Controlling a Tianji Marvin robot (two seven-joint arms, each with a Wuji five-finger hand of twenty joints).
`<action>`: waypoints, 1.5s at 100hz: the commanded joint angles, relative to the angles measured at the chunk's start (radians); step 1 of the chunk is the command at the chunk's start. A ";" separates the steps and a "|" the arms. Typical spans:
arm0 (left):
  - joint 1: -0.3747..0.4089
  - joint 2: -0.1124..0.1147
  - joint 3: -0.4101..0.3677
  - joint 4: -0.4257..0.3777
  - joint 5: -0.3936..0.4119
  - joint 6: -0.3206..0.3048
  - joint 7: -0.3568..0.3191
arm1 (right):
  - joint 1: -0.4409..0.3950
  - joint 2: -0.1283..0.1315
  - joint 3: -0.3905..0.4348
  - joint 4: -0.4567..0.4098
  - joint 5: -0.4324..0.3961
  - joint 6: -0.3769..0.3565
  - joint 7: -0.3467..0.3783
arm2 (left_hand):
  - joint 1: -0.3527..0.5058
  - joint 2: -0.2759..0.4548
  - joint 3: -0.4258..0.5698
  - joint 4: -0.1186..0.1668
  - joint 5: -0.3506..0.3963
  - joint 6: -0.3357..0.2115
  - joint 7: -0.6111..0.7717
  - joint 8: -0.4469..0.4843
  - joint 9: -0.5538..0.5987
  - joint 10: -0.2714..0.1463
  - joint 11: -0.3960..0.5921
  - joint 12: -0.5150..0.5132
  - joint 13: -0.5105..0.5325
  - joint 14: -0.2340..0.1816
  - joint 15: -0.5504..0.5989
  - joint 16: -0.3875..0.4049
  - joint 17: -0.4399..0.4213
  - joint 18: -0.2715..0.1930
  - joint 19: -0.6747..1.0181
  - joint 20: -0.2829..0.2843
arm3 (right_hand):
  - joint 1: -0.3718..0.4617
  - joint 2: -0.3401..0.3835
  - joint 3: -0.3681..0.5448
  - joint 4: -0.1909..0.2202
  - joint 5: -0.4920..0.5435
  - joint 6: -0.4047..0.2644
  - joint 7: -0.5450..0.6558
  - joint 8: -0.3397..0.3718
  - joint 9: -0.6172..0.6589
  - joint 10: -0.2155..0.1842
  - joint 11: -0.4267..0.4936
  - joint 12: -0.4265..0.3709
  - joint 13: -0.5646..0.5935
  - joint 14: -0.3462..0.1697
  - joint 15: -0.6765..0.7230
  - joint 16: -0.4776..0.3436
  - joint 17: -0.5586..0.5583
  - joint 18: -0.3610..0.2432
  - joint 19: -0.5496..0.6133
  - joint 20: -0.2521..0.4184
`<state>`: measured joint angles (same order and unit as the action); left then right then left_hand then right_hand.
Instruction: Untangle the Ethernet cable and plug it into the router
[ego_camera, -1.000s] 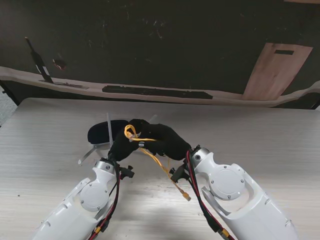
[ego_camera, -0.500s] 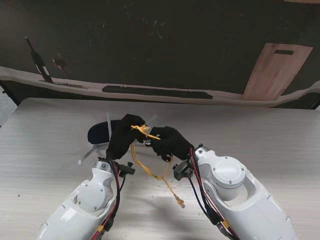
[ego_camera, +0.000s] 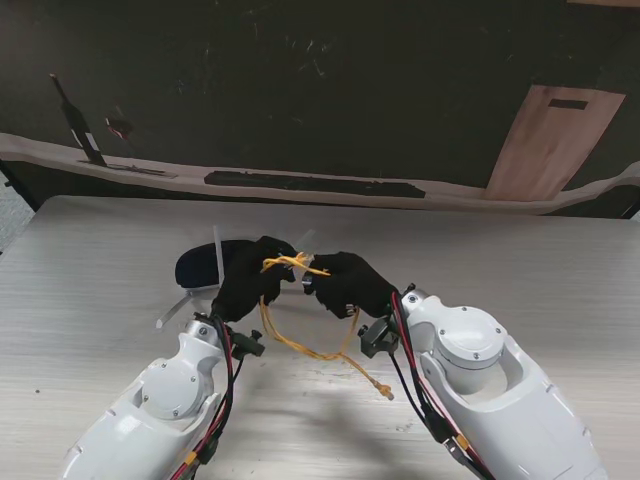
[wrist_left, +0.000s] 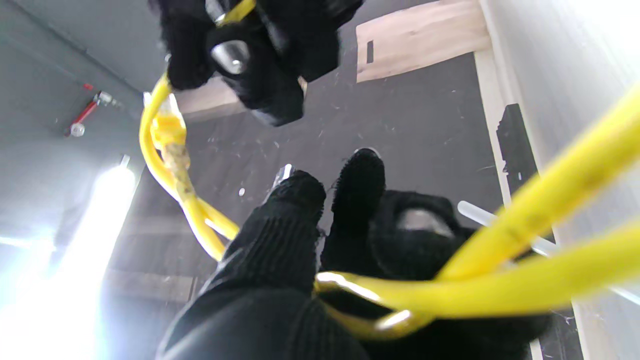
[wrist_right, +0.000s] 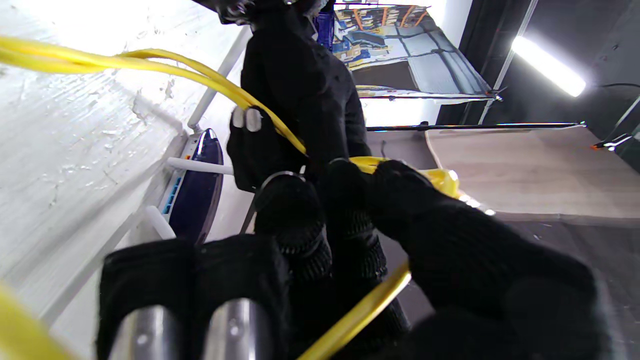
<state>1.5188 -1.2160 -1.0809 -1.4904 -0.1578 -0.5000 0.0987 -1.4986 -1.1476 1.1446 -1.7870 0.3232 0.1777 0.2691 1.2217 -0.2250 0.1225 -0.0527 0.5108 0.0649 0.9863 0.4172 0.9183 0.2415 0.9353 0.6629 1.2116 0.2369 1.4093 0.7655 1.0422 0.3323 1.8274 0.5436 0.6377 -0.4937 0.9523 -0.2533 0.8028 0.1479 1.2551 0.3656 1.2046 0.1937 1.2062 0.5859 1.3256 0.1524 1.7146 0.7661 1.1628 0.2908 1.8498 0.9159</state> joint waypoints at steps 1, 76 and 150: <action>0.003 0.013 -0.004 -0.002 0.024 0.009 -0.027 | 0.000 0.005 0.008 0.002 0.006 -0.026 0.020 | 0.018 -0.006 -0.002 0.031 0.031 0.016 -0.007 -0.012 0.043 -0.038 0.052 0.004 0.057 0.082 0.125 0.014 0.046 -0.168 0.266 0.046 | -0.062 0.030 0.008 0.002 0.049 0.007 0.043 0.071 0.156 0.150 0.170 0.006 -0.017 -0.095 0.063 0.031 0.061 -0.168 0.244 0.034; 0.026 -0.004 -0.029 -0.016 0.547 0.202 0.307 | 0.004 0.026 0.057 0.024 -0.011 -0.072 0.100 | -0.354 -0.241 0.401 -0.015 0.102 -0.027 0.310 0.055 0.157 -0.106 0.192 0.041 0.057 0.099 0.217 -0.018 0.052 -0.159 0.267 0.163 | -0.197 -0.026 0.079 0.105 0.252 0.006 -0.016 0.340 0.252 0.080 0.251 -0.020 -0.015 -0.134 0.071 0.095 0.054 -0.106 0.244 0.028; 0.021 -0.020 -0.026 0.011 0.618 0.218 0.422 | 0.019 0.049 0.072 0.046 -0.006 -0.094 0.206 | -0.150 -0.272 0.818 0.172 0.078 -0.009 0.195 0.161 0.012 -0.072 -0.191 -0.024 -0.269 0.205 -0.413 -0.114 -0.325 0.170 -0.349 0.009 | -0.185 -0.147 0.109 0.073 0.276 0.006 -0.007 0.314 0.252 0.081 0.272 -0.005 -0.015 -0.141 0.073 0.099 0.050 -0.085 0.244 0.004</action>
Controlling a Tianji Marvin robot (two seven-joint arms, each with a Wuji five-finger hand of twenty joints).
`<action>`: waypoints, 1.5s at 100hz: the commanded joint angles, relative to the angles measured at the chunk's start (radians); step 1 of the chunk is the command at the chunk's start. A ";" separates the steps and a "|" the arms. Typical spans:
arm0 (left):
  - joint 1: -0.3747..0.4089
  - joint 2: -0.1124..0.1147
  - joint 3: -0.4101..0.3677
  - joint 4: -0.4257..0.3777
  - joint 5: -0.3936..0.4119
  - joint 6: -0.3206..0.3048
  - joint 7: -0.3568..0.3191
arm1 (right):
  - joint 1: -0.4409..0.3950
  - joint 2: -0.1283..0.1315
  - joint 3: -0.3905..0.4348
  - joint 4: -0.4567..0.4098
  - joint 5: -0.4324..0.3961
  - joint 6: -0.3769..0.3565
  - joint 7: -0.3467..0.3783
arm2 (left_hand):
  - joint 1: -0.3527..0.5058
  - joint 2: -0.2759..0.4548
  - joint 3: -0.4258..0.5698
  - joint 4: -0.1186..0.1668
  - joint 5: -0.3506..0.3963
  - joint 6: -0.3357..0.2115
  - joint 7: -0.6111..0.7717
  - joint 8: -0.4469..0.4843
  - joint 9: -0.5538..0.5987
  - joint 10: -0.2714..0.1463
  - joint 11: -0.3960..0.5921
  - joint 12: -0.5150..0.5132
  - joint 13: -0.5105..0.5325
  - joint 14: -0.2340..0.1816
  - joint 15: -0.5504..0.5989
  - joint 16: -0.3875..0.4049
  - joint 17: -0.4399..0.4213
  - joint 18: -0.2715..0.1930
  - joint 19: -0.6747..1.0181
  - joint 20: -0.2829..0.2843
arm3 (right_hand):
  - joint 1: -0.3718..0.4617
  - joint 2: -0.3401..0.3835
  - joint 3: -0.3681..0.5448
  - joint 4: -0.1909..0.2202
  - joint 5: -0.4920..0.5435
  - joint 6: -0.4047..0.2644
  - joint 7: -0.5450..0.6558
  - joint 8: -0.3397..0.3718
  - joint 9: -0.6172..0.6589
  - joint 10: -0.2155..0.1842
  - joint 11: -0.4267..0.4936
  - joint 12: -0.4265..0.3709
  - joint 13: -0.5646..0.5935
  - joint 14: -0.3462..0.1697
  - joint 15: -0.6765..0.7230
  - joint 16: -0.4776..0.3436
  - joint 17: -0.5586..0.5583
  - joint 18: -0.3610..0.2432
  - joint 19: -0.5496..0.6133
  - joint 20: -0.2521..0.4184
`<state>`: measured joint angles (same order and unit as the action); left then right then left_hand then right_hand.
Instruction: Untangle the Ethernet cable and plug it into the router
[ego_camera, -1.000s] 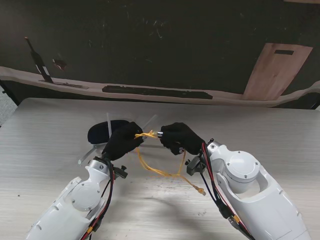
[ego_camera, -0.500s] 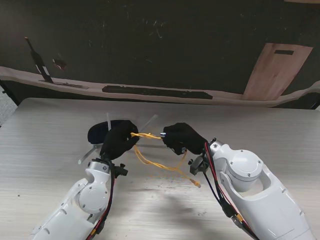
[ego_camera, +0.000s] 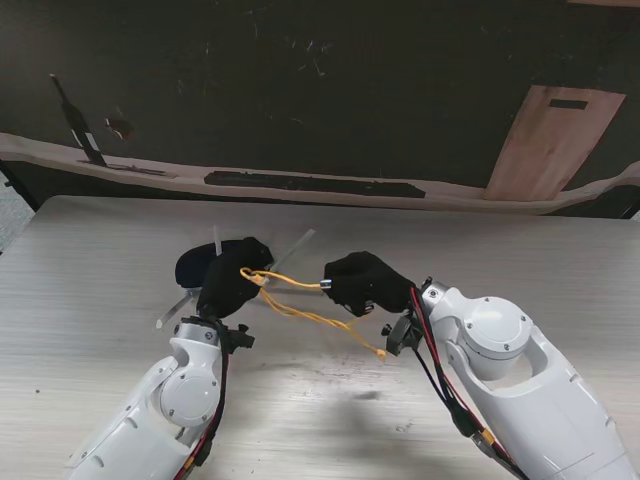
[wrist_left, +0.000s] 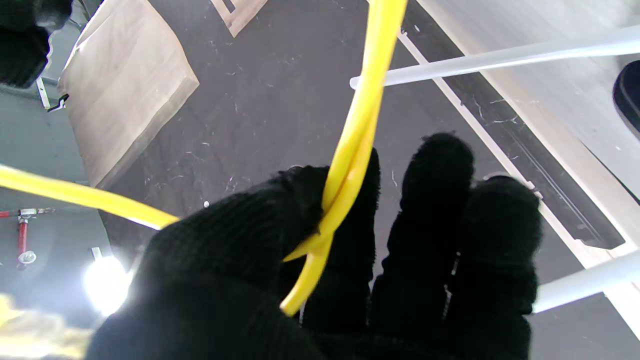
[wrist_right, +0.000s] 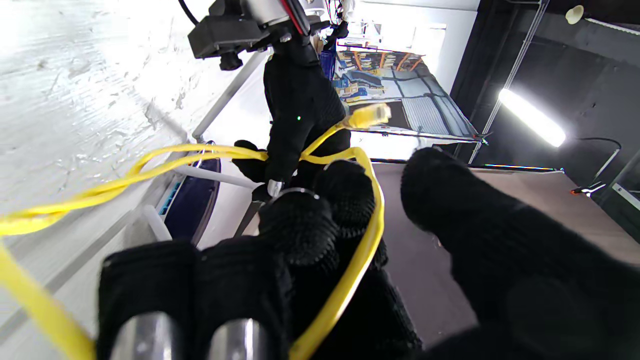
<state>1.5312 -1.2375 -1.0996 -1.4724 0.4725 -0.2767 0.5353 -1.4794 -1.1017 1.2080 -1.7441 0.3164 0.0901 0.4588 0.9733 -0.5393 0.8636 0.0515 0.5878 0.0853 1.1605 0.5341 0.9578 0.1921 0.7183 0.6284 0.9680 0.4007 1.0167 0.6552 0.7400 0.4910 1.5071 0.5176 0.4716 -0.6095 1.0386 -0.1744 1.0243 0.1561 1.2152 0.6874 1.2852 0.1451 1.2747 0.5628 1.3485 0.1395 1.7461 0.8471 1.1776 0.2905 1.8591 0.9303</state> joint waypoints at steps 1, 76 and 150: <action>0.009 0.002 -0.008 -0.007 -0.015 -0.007 -0.015 | 0.000 0.004 0.010 0.004 0.000 -0.007 0.017 | 0.103 0.051 0.069 0.090 0.007 -0.029 0.013 0.077 -0.034 -0.023 0.040 0.000 -0.028 0.041 -0.024 -0.003 -0.028 0.011 -0.036 0.044 | -0.019 -0.032 0.023 -0.005 0.054 -0.002 0.033 -0.007 0.171 0.130 0.204 0.018 -0.037 -0.129 0.042 0.018 0.036 -0.085 0.235 -0.011; 0.038 -0.020 -0.056 -0.019 -0.242 -0.186 -0.076 | -0.011 -0.003 0.065 0.048 -0.170 -0.051 -0.100 | 0.076 0.076 -0.189 -0.105 -0.039 -0.036 -0.056 -0.102 0.017 -0.018 -0.020 0.047 -0.096 0.057 -0.075 -0.023 -0.173 0.008 -0.099 0.147 | -0.017 -0.014 0.019 0.001 0.052 -0.002 0.034 0.014 0.171 0.125 0.217 0.015 -0.037 -0.139 0.041 0.026 0.036 -0.090 0.235 -0.012; 0.040 -0.018 -0.080 0.020 0.127 0.003 0.237 | -0.034 0.025 0.109 0.019 -0.268 -0.011 -0.031 | 0.059 0.059 -0.143 -0.113 -0.036 -0.029 -0.035 -0.095 0.019 -0.012 0.024 0.038 -0.085 0.069 -0.047 -0.032 -0.165 0.014 -0.079 0.170 | -0.010 0.011 -0.005 0.001 0.037 -0.006 0.035 0.020 0.171 0.127 0.210 0.009 -0.037 -0.138 0.038 0.020 0.035 -0.085 0.235 -0.028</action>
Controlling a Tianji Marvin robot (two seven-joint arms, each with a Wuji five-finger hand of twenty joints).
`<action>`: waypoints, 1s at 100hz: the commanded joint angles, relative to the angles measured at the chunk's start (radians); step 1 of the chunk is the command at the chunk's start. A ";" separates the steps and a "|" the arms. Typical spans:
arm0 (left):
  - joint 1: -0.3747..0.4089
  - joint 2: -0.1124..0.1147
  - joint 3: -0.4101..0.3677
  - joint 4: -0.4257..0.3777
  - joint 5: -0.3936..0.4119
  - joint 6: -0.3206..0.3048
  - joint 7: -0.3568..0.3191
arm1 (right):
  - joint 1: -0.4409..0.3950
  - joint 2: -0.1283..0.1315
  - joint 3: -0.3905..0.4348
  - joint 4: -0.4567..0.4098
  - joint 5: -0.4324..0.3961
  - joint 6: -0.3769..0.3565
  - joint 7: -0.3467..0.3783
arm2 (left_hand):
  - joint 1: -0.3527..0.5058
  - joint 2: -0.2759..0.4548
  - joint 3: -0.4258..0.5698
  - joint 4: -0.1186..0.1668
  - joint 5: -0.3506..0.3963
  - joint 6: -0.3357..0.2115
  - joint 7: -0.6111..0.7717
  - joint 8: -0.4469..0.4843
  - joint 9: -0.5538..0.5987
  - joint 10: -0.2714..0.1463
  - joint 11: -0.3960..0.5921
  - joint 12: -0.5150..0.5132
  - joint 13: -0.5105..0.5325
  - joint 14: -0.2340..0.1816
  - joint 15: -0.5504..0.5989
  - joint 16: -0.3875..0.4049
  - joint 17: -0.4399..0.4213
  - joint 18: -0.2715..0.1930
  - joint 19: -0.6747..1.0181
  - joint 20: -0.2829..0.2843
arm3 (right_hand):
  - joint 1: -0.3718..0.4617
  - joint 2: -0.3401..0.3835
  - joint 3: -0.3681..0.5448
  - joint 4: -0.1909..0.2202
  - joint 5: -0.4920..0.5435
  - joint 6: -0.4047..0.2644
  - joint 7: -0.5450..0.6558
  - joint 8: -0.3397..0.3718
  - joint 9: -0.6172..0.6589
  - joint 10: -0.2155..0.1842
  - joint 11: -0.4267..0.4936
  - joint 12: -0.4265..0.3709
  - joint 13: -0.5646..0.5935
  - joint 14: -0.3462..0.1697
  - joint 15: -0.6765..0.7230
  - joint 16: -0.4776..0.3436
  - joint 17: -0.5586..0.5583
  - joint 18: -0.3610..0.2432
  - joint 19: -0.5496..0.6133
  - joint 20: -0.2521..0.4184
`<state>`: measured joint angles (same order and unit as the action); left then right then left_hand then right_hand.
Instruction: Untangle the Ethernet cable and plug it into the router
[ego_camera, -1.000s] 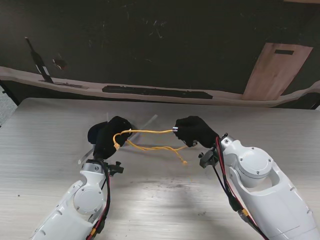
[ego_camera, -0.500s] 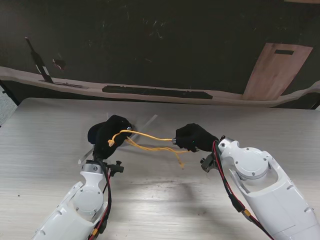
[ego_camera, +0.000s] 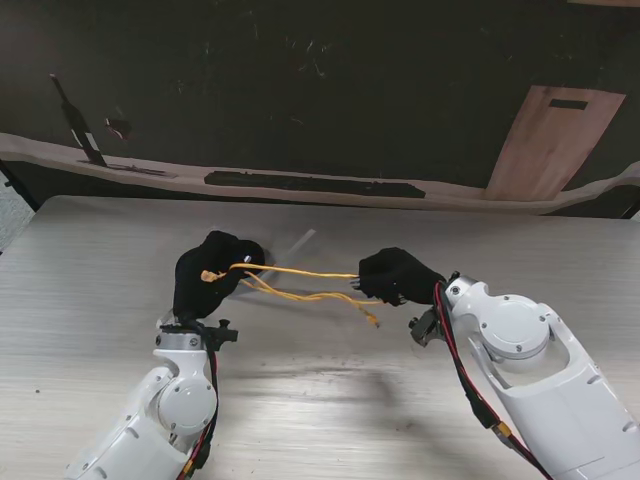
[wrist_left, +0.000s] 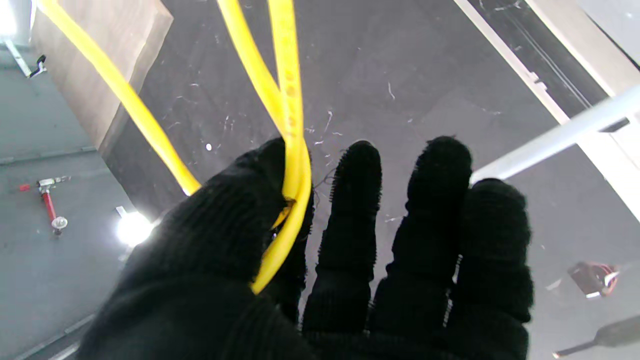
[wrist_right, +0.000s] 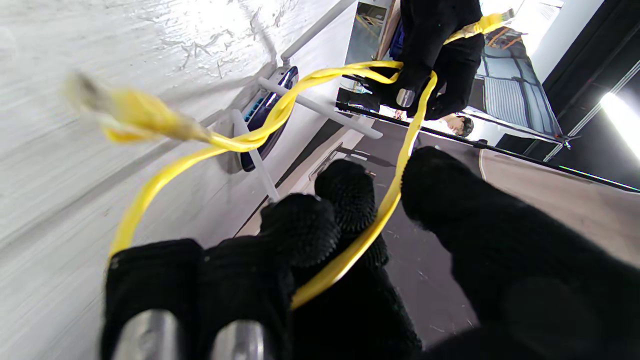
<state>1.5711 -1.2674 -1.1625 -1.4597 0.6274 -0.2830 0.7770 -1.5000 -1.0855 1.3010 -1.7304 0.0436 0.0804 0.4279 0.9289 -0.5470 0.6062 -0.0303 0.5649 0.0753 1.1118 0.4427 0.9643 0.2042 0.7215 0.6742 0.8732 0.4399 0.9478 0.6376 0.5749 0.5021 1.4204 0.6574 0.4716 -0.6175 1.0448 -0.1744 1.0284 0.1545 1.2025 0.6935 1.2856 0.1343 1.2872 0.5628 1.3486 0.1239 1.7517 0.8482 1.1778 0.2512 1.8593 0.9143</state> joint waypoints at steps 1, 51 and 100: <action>0.000 0.012 -0.018 0.008 -0.027 0.011 -0.003 | -0.014 0.008 0.016 0.005 0.006 -0.002 -0.002 | 0.104 0.067 0.114 -0.031 -0.013 -0.019 0.013 -0.004 0.013 -0.024 0.021 -0.008 0.009 0.029 0.022 -0.014 0.001 0.003 0.008 0.030 | -0.010 0.019 -0.011 0.001 0.033 -0.004 0.048 0.014 0.170 0.138 0.198 0.009 -0.037 -0.122 0.032 0.019 0.034 -0.045 0.235 -0.012; 0.040 0.065 -0.066 -0.037 -0.097 -0.076 -0.310 | 0.001 -0.036 -0.033 -0.005 0.051 -0.065 -0.177 | -0.351 0.046 0.150 -0.002 -0.103 0.045 -0.439 -0.032 -0.294 -0.020 -0.082 -0.186 -0.246 -0.040 -0.241 -0.057 -0.294 -0.069 -0.238 -0.032 | -0.019 0.038 -0.010 -0.005 0.016 -0.014 0.049 0.014 0.170 0.139 0.196 0.007 -0.037 -0.127 0.034 0.019 0.035 -0.050 0.235 -0.007; 0.073 0.122 -0.120 -0.090 -0.118 -0.103 -0.570 | -0.010 -0.053 0.012 -0.015 0.005 -0.152 -0.286 | -0.371 0.031 0.014 -0.013 -0.166 0.041 -0.746 -0.184 -0.534 -0.008 -0.361 -0.322 -0.513 -0.120 -0.576 -0.176 -0.559 -0.118 -0.618 -0.175 | -0.020 0.033 0.001 -0.013 0.010 -0.011 0.063 -0.002 0.170 0.132 0.196 0.006 -0.036 -0.135 0.036 0.025 0.037 -0.061 0.235 0.002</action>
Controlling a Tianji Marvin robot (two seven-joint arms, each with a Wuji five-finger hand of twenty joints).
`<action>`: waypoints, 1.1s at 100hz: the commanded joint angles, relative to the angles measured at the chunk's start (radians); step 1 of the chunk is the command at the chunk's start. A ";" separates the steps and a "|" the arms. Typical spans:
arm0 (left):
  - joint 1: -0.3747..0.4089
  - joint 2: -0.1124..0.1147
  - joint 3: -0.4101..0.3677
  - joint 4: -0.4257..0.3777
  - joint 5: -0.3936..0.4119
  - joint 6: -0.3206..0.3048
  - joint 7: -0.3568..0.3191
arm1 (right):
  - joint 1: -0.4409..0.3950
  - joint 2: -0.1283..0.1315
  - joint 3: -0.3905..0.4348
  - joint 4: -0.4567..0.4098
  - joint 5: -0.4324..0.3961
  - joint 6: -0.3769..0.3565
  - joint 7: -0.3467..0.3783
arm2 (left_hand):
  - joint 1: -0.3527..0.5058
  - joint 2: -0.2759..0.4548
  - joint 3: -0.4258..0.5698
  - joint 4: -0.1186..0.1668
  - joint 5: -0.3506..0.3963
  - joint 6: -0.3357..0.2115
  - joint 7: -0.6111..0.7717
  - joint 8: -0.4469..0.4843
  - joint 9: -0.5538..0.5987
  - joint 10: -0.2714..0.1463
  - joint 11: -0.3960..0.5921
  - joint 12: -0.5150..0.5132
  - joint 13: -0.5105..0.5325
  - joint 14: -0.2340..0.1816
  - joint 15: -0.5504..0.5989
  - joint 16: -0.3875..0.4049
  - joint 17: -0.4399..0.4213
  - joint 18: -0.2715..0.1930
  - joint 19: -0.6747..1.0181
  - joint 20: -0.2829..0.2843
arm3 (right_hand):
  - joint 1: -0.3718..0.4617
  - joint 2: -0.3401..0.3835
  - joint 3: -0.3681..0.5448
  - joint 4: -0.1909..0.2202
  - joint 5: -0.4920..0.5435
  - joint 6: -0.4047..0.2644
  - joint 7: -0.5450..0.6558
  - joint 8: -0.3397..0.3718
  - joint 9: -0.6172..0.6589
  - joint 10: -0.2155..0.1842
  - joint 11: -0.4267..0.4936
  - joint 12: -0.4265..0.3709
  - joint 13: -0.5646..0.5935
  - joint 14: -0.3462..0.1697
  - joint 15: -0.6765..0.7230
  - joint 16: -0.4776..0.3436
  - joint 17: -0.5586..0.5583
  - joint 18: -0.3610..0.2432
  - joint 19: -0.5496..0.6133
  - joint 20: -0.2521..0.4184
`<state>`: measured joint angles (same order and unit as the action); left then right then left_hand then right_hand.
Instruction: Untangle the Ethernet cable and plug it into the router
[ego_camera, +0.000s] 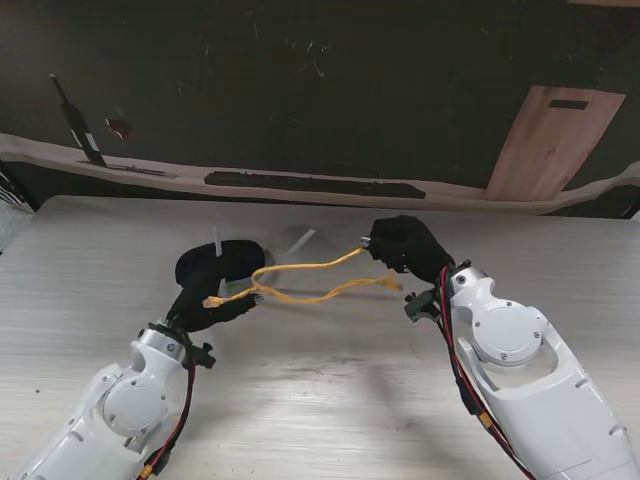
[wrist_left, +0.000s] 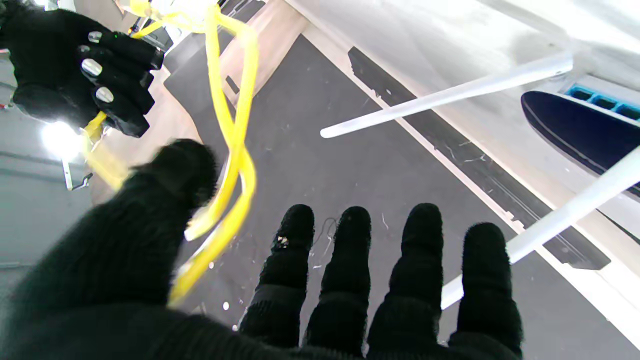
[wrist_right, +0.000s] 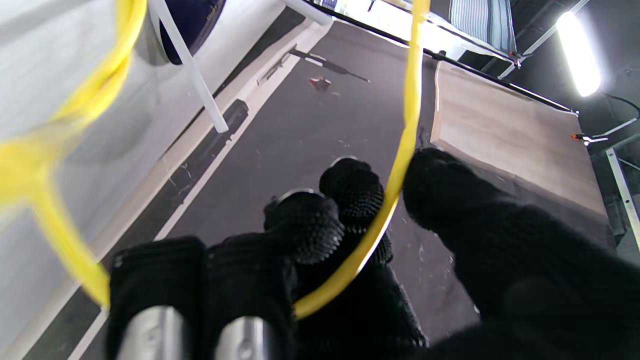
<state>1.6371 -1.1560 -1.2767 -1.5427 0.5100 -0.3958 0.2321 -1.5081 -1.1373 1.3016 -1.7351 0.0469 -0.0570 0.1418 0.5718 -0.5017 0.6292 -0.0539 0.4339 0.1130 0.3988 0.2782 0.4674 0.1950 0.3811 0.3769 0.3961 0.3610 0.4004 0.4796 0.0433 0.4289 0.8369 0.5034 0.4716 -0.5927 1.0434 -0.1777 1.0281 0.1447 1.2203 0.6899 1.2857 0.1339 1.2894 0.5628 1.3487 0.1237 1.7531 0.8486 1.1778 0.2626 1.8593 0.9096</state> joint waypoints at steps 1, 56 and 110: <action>0.008 0.011 -0.007 -0.008 -0.002 0.010 -0.029 | -0.002 -0.001 0.013 -0.010 0.001 -0.017 -0.001 | -0.015 -0.016 -0.013 0.009 -0.037 0.004 -0.043 -0.025 -0.040 0.003 -0.027 -0.029 -0.038 -0.043 -0.035 -0.022 -0.029 -0.046 -0.045 -0.022 | -0.020 0.008 0.002 -0.010 0.010 -0.001 0.046 0.001 0.170 0.132 0.194 0.006 -0.037 -0.135 0.035 0.025 0.037 -0.072 0.235 0.007; 0.004 0.006 -0.001 0.001 0.014 0.003 0.009 | 0.010 0.001 -0.001 -0.005 -0.005 -0.039 0.007 | -0.008 0.014 -0.074 -0.009 -0.058 0.057 -0.188 -0.088 -0.140 0.049 -0.103 -0.098 -0.120 -0.057 -0.127 -0.089 -0.074 -0.168 -0.314 -0.117 | -0.021 0.007 0.006 -0.012 0.011 0.001 0.052 -0.008 0.170 0.130 0.196 0.009 -0.036 -0.137 0.034 0.029 0.038 -0.075 0.235 0.012; -0.111 0.022 0.143 0.038 -0.111 -0.057 -0.154 | 0.044 -0.002 -0.088 -0.018 0.115 0.003 0.062 | 0.010 0.005 -0.023 -0.002 -0.085 0.075 -0.168 -0.094 -0.148 0.064 -0.080 -0.119 -0.104 -0.066 -0.081 -0.129 -0.032 -0.228 -0.229 -0.183 | -0.020 0.005 0.007 -0.011 0.012 0.001 0.053 -0.011 0.170 0.130 0.195 0.011 -0.036 -0.137 0.034 0.030 0.038 -0.075 0.235 0.012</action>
<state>1.5372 -1.1234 -1.1460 -1.5054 0.4086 -0.4578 0.0965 -1.4696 -1.1283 1.2258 -1.7467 0.1597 -0.0573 0.1843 0.5614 -0.4964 0.5756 -0.0637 0.3841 0.1849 0.2246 0.1908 0.3368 0.2450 0.2790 0.2655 0.2945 0.3182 0.2822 0.3453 -0.0023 0.2421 0.5552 0.3028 0.4714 -0.5926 1.0435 -0.1778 1.0277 0.1431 1.2295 0.6854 1.2868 0.1329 1.2910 0.5627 1.3492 0.1237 1.7554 0.8593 1.1779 0.2645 1.8633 0.9095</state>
